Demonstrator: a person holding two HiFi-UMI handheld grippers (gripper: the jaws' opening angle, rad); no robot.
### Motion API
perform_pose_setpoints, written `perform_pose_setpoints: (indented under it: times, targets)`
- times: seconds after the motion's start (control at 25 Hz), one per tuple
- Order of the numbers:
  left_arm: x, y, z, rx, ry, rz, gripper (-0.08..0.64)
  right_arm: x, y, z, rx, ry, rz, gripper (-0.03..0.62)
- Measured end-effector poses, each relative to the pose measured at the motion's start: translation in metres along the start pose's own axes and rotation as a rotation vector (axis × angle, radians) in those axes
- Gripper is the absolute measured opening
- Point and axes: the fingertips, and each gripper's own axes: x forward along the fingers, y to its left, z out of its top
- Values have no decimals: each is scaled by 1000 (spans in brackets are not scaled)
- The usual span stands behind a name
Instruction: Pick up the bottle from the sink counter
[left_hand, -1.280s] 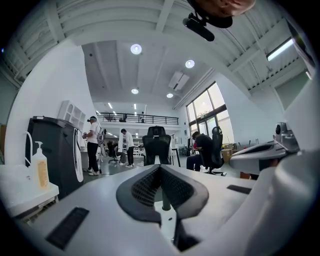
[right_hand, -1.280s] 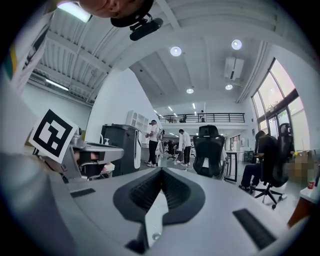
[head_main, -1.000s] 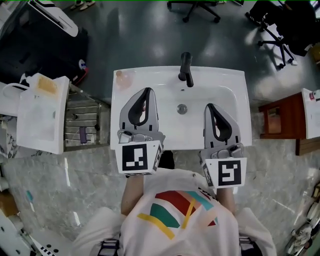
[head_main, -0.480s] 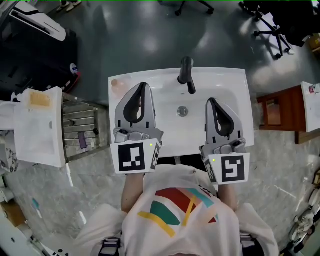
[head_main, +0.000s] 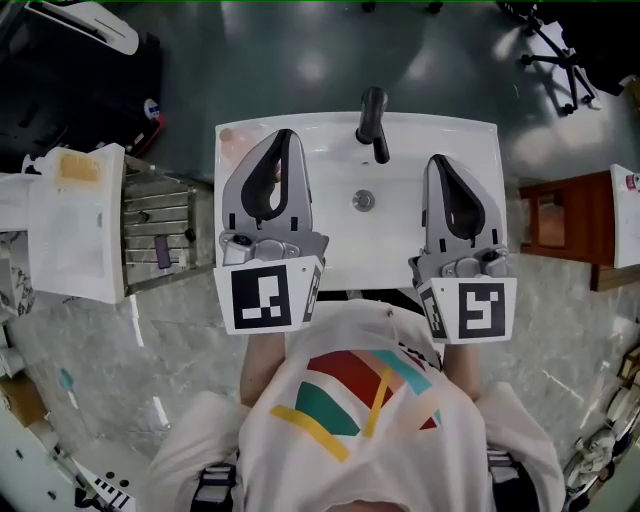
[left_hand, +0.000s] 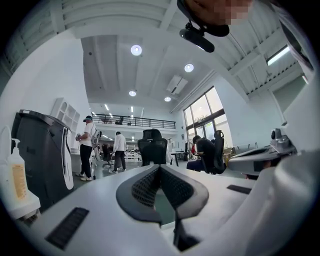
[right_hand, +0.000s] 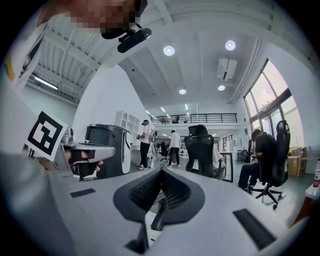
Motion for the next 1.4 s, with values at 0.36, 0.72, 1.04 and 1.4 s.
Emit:
perform_pose_setpoints:
  times: [0.36,0.72,1.04,1.4]
  targets:
    - [-2,5,-1,6,2,48,18,6,12,-4,-51,13,88,12]
    - [-15,25,-11,1,21,134,18,47,60,19,78,-75,352,64]
    - [-38,56,-28,-34,47,250,18,99,114,12,102,-25,526,271]
    - [-61,90,-69,-71,121,340,18,163,190,-51,9,109,673,325]
